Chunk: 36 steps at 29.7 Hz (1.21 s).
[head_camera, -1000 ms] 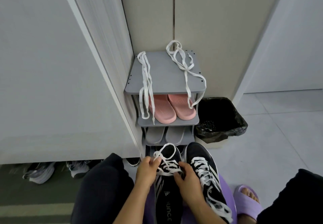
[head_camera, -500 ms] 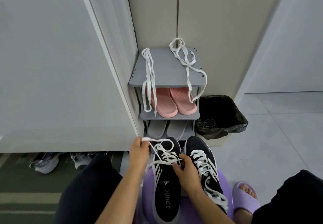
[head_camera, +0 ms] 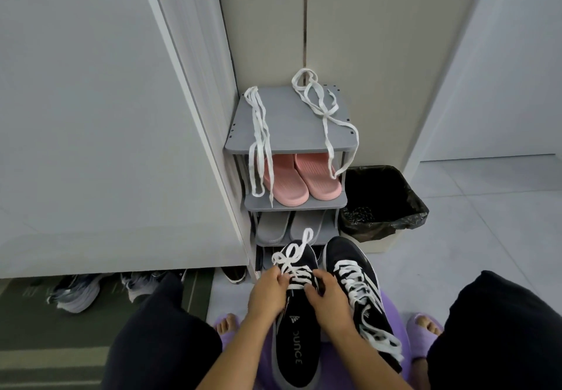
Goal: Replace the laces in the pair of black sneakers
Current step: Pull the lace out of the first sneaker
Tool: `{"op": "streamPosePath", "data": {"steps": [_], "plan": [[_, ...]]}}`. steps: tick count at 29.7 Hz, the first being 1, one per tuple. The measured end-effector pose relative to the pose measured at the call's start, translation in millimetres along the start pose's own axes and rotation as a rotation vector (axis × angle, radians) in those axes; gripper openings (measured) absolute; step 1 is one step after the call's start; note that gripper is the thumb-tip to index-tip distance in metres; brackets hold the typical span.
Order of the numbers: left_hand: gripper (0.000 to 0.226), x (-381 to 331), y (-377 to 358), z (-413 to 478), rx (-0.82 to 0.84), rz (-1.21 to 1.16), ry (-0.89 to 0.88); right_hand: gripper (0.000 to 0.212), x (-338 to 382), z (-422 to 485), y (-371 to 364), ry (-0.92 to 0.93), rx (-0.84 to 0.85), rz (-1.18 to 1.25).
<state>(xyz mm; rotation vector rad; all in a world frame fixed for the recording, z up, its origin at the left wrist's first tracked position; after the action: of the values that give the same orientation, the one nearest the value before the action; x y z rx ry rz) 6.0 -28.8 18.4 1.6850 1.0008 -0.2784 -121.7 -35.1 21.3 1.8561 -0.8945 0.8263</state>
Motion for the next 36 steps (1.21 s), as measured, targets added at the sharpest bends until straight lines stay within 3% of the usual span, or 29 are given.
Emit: {"op": "streamPosePath", "data": {"steps": [4,7,10,15,20,24,31,36], "plan": [[0.037,-13,16,3,-0.104,-0.149,-0.087,0.035,4,1,3,0.032,0.014,-0.032],[0.035,-18,15,-2,-0.194,-0.506,0.051,0.034,4,3,4,0.049,0.028,-0.078],[0.036,-15,13,-7,-0.131,-0.741,0.187,0.035,3,-1,5,0.038,0.030,-0.132],[0.040,2,-6,-19,0.027,-0.940,0.359,0.042,2,-21,2,0.125,-0.010,-0.181],[0.038,11,-13,-21,0.037,-1.135,0.416,0.018,1,-29,-12,0.213,-0.025,-0.165],[0.029,10,-13,-26,0.047,-1.168,0.408,0.033,1,-32,-21,0.162,0.004,-0.179],[0.033,14,-17,-20,-0.061,-1.195,0.461,0.037,-2,-28,-22,0.184,0.016,-0.215],[0.035,19,-3,-9,-0.215,-1.575,0.529,0.038,-9,-25,-19,0.189,0.006,-0.184]]}}
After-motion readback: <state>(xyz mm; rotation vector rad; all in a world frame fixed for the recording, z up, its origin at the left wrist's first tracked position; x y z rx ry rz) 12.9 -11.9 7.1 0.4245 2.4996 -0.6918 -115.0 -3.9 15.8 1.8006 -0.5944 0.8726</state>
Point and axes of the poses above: each hand's wrist, its own z-axis towards the middle knuckle, its own y-axis out of the back of the hand, x = y × z, the point moved 2 cm from there along z, towards the middle knuckle, and after that the axes turned 5 degrees about x, right-handed, at the moved point
